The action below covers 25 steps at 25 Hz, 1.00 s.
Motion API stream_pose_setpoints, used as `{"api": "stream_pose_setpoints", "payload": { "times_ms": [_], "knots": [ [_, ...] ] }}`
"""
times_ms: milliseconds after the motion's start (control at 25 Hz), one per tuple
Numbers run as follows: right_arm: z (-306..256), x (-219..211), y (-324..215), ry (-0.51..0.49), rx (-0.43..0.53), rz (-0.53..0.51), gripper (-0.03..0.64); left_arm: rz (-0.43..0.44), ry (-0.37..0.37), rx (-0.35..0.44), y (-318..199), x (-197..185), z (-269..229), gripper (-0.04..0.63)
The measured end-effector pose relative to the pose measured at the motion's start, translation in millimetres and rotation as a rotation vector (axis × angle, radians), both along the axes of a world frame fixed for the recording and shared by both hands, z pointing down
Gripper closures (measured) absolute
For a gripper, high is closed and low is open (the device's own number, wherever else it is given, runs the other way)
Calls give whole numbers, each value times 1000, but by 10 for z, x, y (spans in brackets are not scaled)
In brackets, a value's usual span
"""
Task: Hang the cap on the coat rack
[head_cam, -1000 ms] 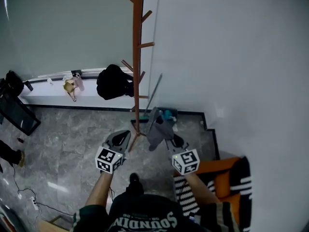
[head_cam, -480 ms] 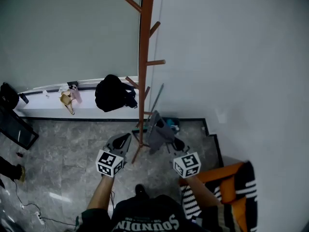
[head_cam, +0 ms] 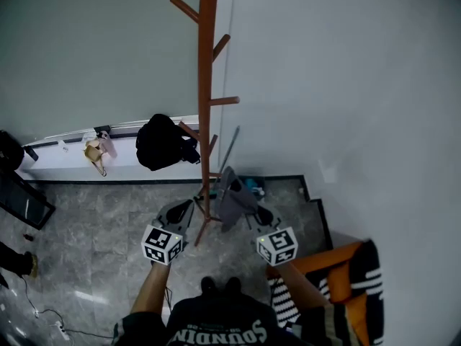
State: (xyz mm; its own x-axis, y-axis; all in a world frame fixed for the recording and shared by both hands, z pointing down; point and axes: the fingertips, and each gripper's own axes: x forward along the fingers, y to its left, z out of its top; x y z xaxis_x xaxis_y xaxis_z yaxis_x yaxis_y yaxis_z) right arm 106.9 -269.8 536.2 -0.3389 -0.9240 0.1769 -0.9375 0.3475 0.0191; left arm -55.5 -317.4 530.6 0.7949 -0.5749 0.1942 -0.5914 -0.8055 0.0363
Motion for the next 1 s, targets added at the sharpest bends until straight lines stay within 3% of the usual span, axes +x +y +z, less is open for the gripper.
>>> {"api": "stream_pose_setpoints", "payload": {
  "times_ms": [440,1000],
  "knots": [
    [-425,277,-166,15,49,-17,580,25,-6,17,-112,292,-68,595],
    [-1479,552,-587,-5,114,-33,580,-11,-17,9,-157,268,-26,595]
  ]
}}
